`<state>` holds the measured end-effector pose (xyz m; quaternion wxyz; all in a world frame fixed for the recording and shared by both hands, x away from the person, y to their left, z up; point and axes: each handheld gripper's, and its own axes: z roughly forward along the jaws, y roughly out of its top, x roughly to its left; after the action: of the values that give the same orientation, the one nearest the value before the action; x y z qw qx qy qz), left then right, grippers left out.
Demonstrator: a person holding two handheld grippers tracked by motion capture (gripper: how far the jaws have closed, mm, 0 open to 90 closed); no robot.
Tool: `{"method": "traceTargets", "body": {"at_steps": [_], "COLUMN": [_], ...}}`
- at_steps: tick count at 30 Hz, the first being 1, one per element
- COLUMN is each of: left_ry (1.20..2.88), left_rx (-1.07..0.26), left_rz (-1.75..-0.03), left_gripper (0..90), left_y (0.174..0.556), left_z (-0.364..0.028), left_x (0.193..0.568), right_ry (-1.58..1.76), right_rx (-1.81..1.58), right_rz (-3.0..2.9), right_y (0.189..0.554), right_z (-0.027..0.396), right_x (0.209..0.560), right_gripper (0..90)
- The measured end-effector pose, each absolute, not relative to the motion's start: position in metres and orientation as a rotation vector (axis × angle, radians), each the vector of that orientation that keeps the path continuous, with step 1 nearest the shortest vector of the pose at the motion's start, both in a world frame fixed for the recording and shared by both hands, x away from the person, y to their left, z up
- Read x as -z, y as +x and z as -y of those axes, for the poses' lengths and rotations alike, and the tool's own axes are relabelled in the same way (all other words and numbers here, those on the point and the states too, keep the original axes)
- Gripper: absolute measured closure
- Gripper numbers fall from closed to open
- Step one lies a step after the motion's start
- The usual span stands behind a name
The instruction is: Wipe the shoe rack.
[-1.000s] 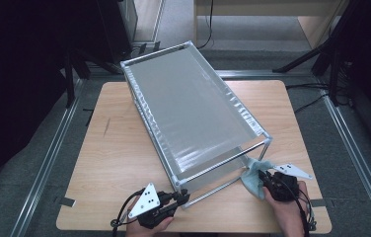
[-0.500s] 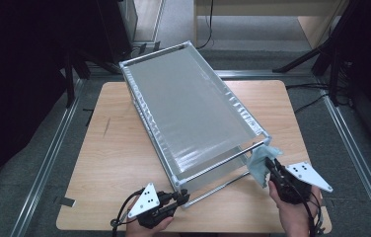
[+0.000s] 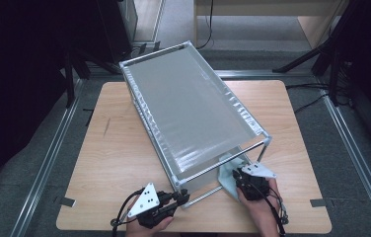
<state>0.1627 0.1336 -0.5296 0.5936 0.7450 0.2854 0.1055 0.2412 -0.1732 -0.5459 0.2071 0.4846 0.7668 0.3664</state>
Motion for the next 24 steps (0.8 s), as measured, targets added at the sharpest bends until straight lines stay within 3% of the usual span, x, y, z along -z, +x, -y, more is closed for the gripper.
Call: {"method": "traceTargets", "body": {"at_steps": [15,20,24], "left_ry": [1.728,1.730,1.729], "left_rx": [-0.239,-0.243,-0.242], "left_rz": [-0.664,-0.665,-0.663], "left_gripper": [79.6,79.6,79.6], "left_y": [0.163,0.163,0.163], "left_z": [-0.133,-0.133,-0.133], "left_x": [0.530,0.530,0.530], "right_ry": [1.042,1.071,1.203], "right_rx": [-1.146,-1.107,-1.045], "right_rz": [-2.422,-2.381,-2.272], "right_y": [0.206,0.214,0.230], "right_z": [0.083,0.096,0.131], "right_x": [0.555,0.554,0.552], "right_gripper": [81.0,81.0,81.0]}}
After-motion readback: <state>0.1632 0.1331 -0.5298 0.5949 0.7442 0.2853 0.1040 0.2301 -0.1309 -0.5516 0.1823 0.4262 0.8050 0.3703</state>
